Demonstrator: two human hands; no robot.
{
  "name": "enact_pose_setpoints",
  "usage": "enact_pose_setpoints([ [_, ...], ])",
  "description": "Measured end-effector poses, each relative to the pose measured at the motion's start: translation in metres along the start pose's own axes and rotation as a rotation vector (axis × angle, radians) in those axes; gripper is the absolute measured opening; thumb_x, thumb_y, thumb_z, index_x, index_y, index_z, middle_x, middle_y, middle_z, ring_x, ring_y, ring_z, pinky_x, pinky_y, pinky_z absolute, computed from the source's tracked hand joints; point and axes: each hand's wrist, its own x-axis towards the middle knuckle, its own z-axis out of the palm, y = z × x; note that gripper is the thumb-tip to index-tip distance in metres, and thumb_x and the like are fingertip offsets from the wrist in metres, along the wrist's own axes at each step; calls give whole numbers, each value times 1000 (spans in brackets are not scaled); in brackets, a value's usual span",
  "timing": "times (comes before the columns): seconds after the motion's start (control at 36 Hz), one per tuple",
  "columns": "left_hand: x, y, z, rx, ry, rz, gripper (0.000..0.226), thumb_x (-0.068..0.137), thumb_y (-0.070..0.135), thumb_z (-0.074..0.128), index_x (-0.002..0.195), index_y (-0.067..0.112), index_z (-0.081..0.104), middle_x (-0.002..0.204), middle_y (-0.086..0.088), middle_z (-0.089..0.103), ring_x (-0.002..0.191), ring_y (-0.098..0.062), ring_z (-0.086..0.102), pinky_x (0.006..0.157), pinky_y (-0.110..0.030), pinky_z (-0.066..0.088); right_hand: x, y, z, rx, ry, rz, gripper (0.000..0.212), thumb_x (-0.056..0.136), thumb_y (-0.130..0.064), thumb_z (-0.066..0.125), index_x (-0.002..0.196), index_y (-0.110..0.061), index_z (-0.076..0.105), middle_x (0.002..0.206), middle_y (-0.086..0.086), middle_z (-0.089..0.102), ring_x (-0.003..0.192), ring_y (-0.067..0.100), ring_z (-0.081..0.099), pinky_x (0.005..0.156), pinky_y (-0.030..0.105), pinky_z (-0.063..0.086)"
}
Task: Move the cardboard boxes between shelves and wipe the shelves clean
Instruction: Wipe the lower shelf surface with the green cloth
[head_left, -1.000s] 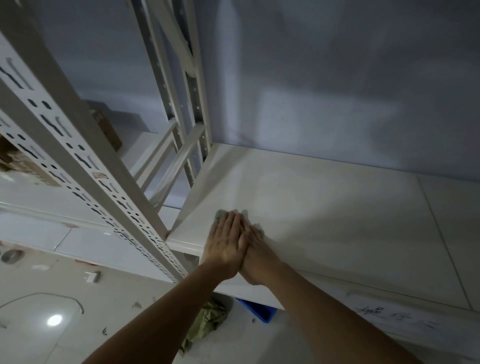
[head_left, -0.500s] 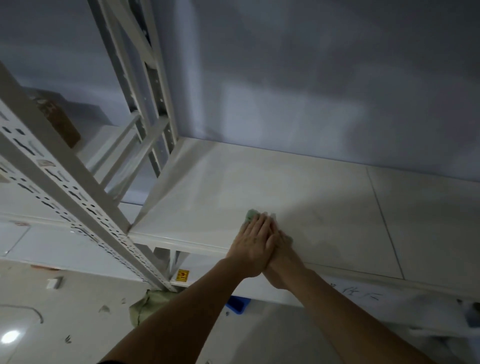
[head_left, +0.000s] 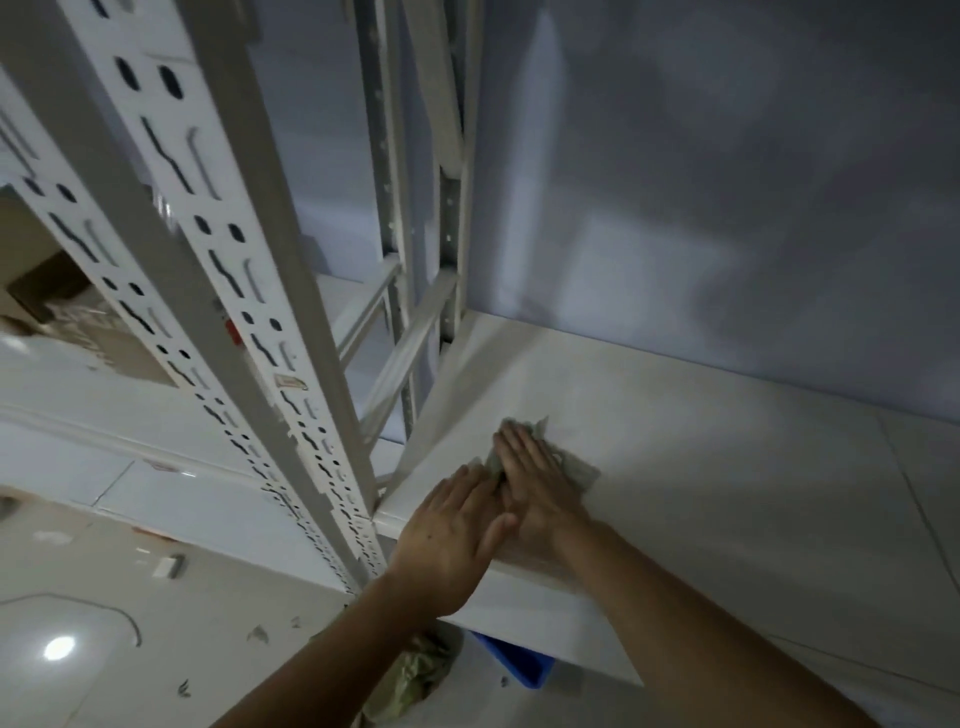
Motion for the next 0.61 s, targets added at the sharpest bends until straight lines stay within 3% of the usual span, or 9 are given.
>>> enact_pose_setpoints([
  [0.11,1,-10,-1,-37,16,-32,101,88,81,-12,159,24,34,170,5,17,156,-9,10,121,-19,-7,39,17,-14,11,93,35,79,96,-46,6,159,-1,22,168,17,16,156,33,13,128,44,10],
  [0.22,-3,-10,-3,-32,23,-22,101,88,79,-13,160,24,32,170,6,14,157,-8,8,120,-18,-11,74,37,-29,11,91,132,61,110,-36,23,162,-9,8,171,7,-1,158,22,-1,125,32,-4],
  [0.33,-7,-14,-1,57,29,15,91,97,72,-2,159,15,34,167,-1,23,156,-17,18,120,-22,-11,92,47,-39,43,80,157,62,110,-30,30,162,-10,5,171,6,-3,158,20,-2,126,32,-2],
  [0.39,-8,-15,-1,82,3,-4,86,97,69,5,161,16,27,169,0,19,157,-15,13,116,-19,-16,85,45,-35,52,102,151,62,109,-29,33,162,-6,8,171,8,0,158,21,0,126,32,-2],
  [0.5,-7,-8,-3,108,-11,-12,83,98,69,11,162,17,25,169,-1,19,157,-15,13,117,-21,-15,42,40,-17,58,116,-8,75,100,-46,19,157,1,27,168,15,11,157,31,12,127,38,3],
  [0.56,-4,-3,-2,126,-21,-6,77,103,66,18,161,18,29,167,-2,25,156,-16,19,120,-25,-9,14,43,-6,19,29,-126,81,95,-52,10,159,-4,25,167,6,0,158,29,5,128,45,6],
  [0.61,0,4,-1,148,-20,2,72,105,64,22,158,18,36,164,-5,33,154,-17,26,122,-31,-1,-15,51,6,-25,11,-218,73,99,-50,14,160,-11,25,167,1,-1,157,23,-1,127,49,10],
])
